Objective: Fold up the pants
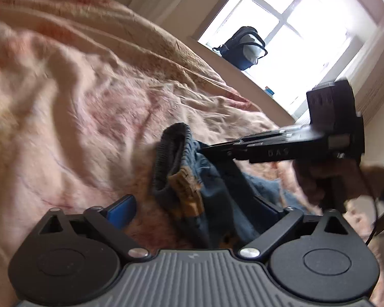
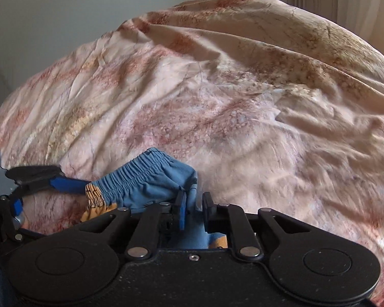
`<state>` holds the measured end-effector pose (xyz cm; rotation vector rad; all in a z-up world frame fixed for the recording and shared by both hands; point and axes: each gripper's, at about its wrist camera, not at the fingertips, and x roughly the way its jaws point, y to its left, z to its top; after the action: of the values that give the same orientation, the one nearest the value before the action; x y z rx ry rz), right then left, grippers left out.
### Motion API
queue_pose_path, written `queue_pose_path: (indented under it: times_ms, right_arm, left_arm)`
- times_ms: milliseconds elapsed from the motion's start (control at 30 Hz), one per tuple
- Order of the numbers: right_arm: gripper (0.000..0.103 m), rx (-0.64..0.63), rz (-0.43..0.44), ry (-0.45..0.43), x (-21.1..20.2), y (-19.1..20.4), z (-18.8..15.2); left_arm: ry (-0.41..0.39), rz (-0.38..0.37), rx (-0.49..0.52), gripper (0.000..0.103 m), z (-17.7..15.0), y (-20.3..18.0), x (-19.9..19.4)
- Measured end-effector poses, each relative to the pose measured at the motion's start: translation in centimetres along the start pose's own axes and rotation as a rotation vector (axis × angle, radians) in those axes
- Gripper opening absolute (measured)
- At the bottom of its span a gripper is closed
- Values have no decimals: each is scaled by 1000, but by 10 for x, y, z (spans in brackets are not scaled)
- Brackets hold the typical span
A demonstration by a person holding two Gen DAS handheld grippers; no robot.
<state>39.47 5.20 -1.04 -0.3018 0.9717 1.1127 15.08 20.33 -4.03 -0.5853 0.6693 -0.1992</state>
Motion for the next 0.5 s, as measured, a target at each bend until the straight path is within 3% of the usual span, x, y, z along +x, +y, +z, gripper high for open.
queue_pose_path:
  times_ms: [133,200,233,333,433,500]
  right_arm:
    - [20,39,3,-35,-4,-5,-2]
    - [27,62,-19,-65,-14,-9,-6]
    - [30,78,-36,-85,-20,-11,-9]
    - [33,142,-107,-153,-44,-19,-21]
    - [58,129,-185,-191,-67,-19,-39]
    - [61,134,-220,-199,-77,-20,-54]
  left_arm:
    - [-6,-60,-142,73,3,21,9]
    - [-12,-76,-226,58,4,34,15]
    - [-9,-75,-264,45,4,41,18]
    - [-2,-70,-328,26,3,52,22]
    - [-12,-29,-306,19,6,44,16]
    - [-37,-1,-295,17,9,33,1]
